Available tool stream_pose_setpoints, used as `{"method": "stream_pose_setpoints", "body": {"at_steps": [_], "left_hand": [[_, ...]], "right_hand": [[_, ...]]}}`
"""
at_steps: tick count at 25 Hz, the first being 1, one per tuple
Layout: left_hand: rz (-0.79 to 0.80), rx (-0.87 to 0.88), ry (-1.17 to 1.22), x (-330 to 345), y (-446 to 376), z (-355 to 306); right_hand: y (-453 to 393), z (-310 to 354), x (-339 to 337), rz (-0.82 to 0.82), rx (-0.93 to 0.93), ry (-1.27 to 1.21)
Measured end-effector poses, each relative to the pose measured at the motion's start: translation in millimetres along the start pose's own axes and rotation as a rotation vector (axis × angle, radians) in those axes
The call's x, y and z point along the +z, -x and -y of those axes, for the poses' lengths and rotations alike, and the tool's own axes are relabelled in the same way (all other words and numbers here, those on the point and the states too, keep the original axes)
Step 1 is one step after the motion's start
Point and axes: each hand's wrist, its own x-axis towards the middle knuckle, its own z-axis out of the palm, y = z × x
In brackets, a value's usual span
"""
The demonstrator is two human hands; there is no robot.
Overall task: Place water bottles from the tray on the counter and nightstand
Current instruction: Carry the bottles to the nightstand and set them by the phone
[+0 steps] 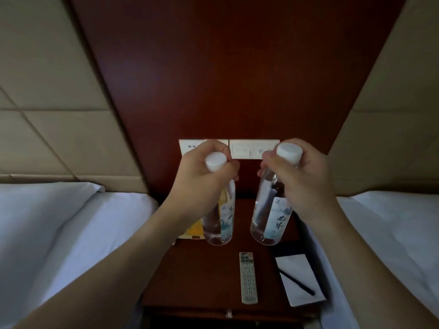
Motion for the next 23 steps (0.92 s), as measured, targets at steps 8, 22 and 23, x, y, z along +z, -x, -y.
{"method": "stream_pose_setpoints", "body": {"at_steps": [8, 22, 23], "left_hand": [[0.059, 0.179, -0.065, 68.3, -14.1, 294.8], [0.088, 0.047, 0.005, 65.2, -6.9, 376.1], [0.150, 0.000, 0.029, 60.5, -6.1, 382.3]], "right_hand": [[22.4, -299.5, 6.1, -0.108, -0.151, 0.139], [28.5, -370.3, 2.2, 0.050, -0.092, 0.198], [30.1, -372.3, -4.5, 0.120, -0.081, 0.209]]}}
